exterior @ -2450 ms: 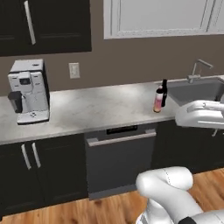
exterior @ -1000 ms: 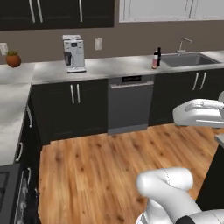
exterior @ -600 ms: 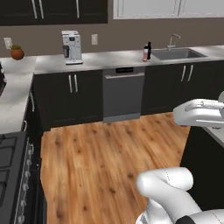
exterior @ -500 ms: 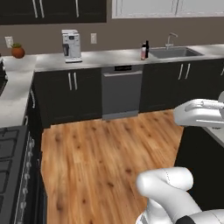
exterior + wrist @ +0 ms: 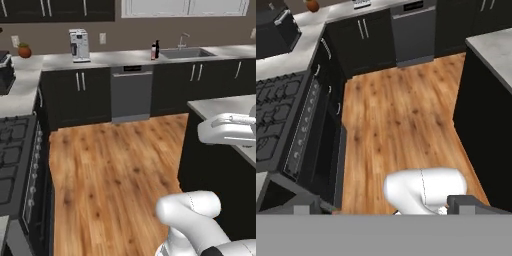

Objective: Place the large bottle from the dining counter next to the other large bottle outside the sink, and place the small bottle from the dining counter next to the other small bottle inside the sink.

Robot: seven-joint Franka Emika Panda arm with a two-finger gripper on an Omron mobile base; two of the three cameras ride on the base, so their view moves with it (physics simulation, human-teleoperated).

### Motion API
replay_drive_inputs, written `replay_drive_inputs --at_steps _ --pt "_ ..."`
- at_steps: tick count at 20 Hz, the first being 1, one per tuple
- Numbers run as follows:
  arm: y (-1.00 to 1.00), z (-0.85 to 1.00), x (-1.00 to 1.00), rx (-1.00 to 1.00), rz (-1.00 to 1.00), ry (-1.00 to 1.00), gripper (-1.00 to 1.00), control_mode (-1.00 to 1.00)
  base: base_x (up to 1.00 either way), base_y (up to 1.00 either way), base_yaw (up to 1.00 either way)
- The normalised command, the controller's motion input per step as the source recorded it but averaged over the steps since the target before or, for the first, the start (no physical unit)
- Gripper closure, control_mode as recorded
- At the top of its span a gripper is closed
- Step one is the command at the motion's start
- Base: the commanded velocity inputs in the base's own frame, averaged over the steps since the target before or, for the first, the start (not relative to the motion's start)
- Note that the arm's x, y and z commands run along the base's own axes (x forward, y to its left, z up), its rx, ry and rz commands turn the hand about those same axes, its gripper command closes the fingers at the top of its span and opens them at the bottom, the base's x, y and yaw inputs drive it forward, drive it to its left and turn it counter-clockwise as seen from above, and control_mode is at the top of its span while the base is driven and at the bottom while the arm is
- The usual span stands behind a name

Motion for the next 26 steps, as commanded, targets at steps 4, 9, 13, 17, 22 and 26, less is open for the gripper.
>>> replay_drive_inputs --at_steps 4,9,13,17,22,26 --pt "0.00 0.00 0.00 0.00 0.00 0.00 -1.00 1.00 -1.00 0.00 0.00" --pt "0.00 0.00 0.00 0.00 0.00 0.00 -1.00 1.00 -1.00 0.00 0.00" --pt "0.00 0.00 0.00 0.00 0.00 0.00 -1.00 1.00 -1.00 0.03 0.00" --pt "0.00 0.00 0.00 0.00 0.00 0.00 -1.00 1.00 -1.00 0.13 0.00" --pt "0.00 0.00 0.00 0.00 0.00 0.00 -1.00 1.00 -1.00 0.14 0.00" --pt "0.00 0.00 0.00 0.00 0.00 0.00 -1.00 1.00 -1.00 0.00 0.00"
